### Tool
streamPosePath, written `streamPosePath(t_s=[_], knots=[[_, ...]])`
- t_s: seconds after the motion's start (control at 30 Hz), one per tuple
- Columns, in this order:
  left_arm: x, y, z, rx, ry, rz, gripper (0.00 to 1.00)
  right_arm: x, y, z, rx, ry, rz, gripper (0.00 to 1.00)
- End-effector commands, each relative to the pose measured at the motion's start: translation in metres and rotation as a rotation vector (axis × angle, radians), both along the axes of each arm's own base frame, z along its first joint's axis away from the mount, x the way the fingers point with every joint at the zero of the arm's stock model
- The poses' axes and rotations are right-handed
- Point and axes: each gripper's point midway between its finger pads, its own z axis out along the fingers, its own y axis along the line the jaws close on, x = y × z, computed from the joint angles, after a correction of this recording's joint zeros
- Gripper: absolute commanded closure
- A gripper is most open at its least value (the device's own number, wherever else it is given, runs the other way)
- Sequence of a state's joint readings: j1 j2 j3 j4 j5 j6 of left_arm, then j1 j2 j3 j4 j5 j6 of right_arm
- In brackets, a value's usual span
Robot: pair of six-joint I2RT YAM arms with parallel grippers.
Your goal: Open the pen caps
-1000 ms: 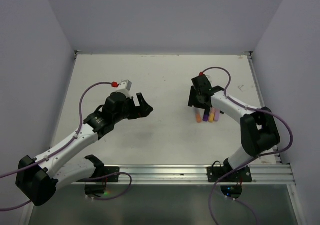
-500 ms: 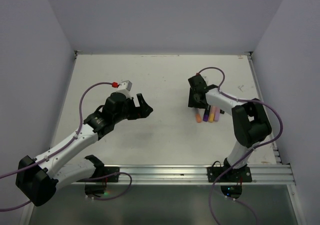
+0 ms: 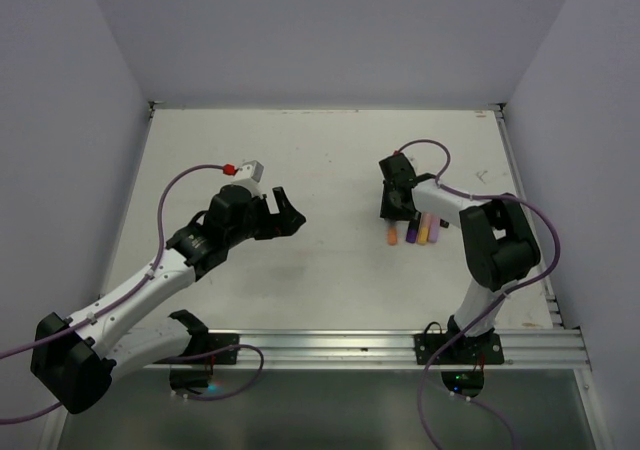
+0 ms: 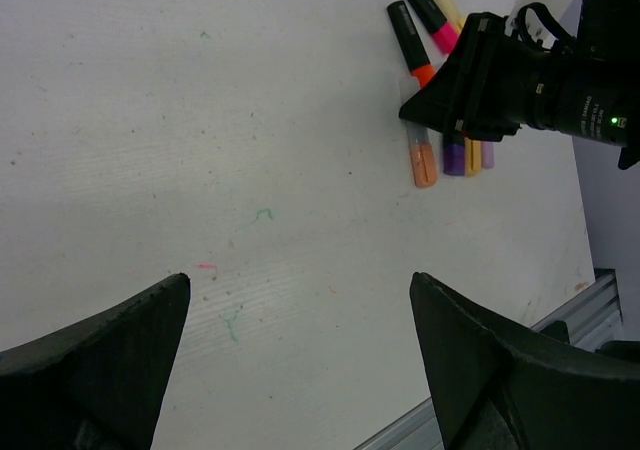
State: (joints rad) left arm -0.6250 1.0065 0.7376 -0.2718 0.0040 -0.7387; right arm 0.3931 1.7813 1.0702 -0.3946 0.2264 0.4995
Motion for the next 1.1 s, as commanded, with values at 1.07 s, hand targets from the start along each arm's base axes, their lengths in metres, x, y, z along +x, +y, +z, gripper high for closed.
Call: streamPosePath(t_s=[1.07], knots=[[-0.025, -0.074, -0.001, -0.267, -0.099, -0.198, 0.29, -0.065, 0.167, 0.154, 0.518, -0.317, 0.051, 1.00]])
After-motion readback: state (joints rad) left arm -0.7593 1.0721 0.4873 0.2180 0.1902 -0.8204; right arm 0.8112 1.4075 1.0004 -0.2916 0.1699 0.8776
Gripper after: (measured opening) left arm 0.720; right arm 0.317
